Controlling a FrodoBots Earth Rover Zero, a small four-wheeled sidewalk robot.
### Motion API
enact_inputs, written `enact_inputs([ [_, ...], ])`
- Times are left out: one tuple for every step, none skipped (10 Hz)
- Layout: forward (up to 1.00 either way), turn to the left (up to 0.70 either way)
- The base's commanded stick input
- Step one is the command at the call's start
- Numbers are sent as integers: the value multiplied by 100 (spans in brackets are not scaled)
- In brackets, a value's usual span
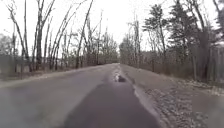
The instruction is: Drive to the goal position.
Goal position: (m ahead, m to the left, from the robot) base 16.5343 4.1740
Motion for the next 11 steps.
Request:
enact_inputs([
  [85, 0],
  [85, 0],
  [85, 0],
  [85, 0],
  [85, 0],
  [85, 0],
  [85, 0],
  [85, 0],
  [85, 0],
  [85, 0],
  [85, 0],
])
